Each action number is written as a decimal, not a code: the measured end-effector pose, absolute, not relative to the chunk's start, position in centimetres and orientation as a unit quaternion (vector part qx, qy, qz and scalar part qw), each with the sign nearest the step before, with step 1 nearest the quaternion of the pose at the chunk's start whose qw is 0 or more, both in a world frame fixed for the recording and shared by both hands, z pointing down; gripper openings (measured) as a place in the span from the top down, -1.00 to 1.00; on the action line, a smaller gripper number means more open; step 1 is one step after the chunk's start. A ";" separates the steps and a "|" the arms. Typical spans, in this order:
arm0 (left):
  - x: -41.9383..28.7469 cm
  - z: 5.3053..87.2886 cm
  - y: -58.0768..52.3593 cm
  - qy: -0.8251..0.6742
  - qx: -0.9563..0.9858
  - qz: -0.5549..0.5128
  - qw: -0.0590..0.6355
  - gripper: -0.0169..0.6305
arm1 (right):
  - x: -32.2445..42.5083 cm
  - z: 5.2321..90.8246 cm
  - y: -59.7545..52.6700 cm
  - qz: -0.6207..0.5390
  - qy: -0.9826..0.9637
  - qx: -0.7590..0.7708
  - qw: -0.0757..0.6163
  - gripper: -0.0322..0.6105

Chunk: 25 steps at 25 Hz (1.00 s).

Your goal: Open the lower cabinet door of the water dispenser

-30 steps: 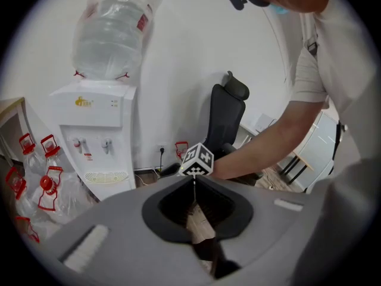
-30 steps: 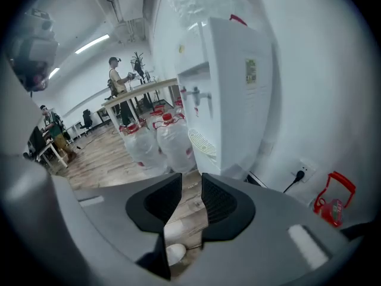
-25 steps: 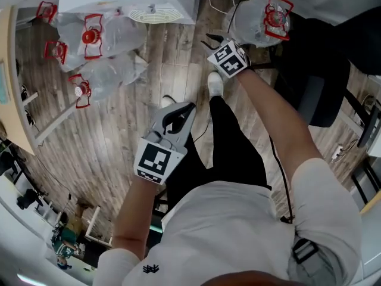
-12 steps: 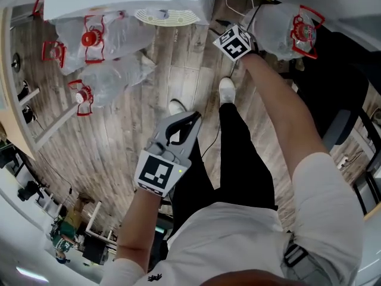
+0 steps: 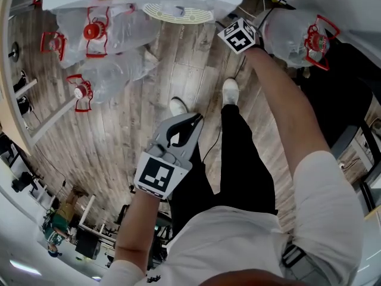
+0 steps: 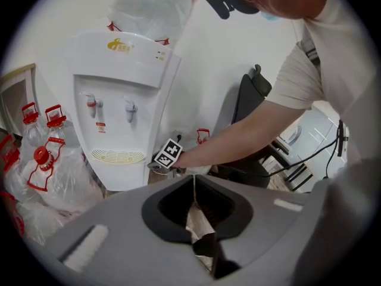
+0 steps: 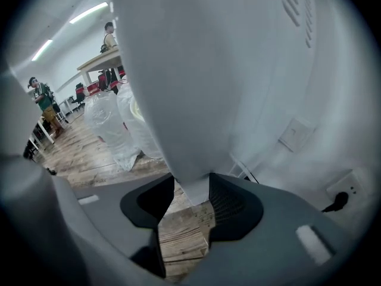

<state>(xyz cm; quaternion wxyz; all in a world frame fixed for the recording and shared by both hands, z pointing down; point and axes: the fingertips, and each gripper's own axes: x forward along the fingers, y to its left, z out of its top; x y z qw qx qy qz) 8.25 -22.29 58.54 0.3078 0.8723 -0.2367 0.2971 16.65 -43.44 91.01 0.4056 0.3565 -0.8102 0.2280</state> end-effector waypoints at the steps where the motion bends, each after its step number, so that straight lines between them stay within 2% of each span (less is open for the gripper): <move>1: 8.2 58.5 -22.3 -0.237 0.872 0.296 0.309 0.78 | 16.7 91.0 -43.5 0.228 -0.809 0.360 0.405 0.41; 10: 7.1 58.6 -21.5 -0.234 0.883 0.282 0.294 0.78 | 16.7 90.8 -43.3 0.234 -0.795 0.380 0.411 0.41; 14: 6.6 58.3 -21.2 -0.238 0.873 0.287 0.313 0.78 | 16.3 90.9 -42.4 0.240 -0.792 0.379 0.414 0.41; 18: 5.7 58.3 -20.8 -0.238 0.885 0.274 0.292 0.78 | 15.1 91.0 -40.5 0.252 -0.789 0.383 0.410 0.41; 25: 3.2 57.4 -19.5 -0.247 0.878 0.273 0.305 0.78 | 13.6 90.8 -38.3 0.267 -0.775 0.394 0.415 0.41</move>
